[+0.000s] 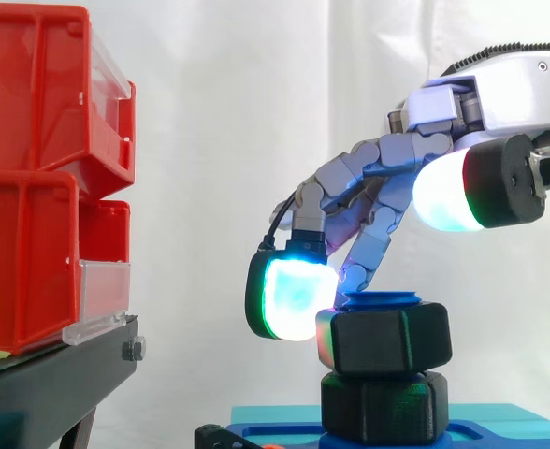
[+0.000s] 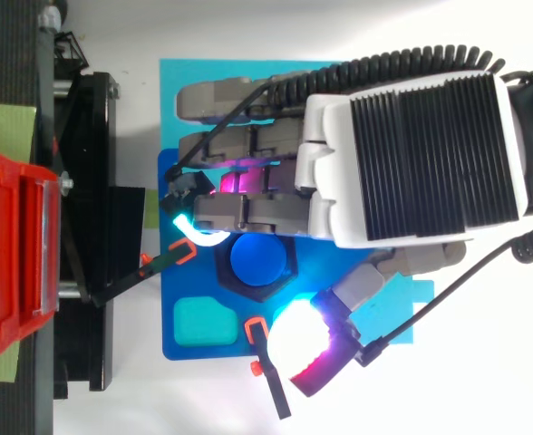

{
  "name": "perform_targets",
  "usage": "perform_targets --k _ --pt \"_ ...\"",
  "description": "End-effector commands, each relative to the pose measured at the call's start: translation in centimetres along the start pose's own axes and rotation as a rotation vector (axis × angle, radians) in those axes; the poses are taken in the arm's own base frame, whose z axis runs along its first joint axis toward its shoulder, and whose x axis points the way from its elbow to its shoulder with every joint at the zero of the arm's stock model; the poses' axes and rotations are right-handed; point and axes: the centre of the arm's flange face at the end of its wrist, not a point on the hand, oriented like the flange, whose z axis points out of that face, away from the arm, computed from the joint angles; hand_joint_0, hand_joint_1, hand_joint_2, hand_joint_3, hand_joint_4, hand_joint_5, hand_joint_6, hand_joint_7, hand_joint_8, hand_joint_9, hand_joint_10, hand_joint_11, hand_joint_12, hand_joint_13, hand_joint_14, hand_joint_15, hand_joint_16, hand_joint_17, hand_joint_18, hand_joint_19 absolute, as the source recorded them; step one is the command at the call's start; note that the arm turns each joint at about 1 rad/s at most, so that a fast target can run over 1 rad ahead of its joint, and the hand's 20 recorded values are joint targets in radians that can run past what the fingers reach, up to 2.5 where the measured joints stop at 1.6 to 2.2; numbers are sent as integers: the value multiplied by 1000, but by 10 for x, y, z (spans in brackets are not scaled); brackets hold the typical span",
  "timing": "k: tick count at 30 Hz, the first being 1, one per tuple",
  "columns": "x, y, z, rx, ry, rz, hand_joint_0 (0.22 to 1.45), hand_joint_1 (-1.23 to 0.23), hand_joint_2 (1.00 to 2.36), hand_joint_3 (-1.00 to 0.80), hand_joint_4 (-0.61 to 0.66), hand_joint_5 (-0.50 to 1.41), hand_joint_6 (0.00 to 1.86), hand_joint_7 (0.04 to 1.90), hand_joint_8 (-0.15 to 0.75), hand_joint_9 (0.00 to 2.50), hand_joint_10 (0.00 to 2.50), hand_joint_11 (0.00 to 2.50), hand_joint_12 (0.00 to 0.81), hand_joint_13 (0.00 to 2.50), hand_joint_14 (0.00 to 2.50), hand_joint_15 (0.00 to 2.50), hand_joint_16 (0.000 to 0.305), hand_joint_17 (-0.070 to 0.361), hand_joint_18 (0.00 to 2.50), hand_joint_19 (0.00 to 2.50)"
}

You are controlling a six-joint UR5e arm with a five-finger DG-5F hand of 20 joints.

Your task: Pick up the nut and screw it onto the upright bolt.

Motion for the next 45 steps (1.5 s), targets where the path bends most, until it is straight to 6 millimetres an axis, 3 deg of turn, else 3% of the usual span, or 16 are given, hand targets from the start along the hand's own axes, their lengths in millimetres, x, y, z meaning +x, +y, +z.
perform_targets --k 1,24,31,38,41,43,45 --pt "0 1 0 -1 1 0 475 -152 1000 -500 188 -14 505 1013 244 888 0 0 293 462 0 0 34 76 93 0" --pt "2 -13 -8 16 28 -6 503 -240 1000 -500 131 55 512 1441 259 1125 0 0 257 649 0 0 27 61 271 0" --pt "2 -18 -13 16 45 -9 509 -254 1000 -500 92 55 604 1263 262 1256 0 0 220 794 0 0 20 44 421 0" --pt "5 -22 -15 19 55 -6 515 -258 1000 -500 80 75 618 1248 229 1471 0 0 174 948 0 0 12 28 584 0" --pt "3 -23 -15 21 52 -6 510 -234 1000 -500 79 68 591 1290 248 1441 0 0 193 890 0 0 15 34 529 0" --pt "1 -25 -16 24 50 -6 506 -220 1000 -500 115 64 500 1453 252 1398 0 15 213 826 0 0 18 41 444 0" --pt "-3 -26 -16 23 44 -7 501 -203 1000 -500 131 23 504 1355 249 1309 0 13 234 757 0 0 21 48 386 0"
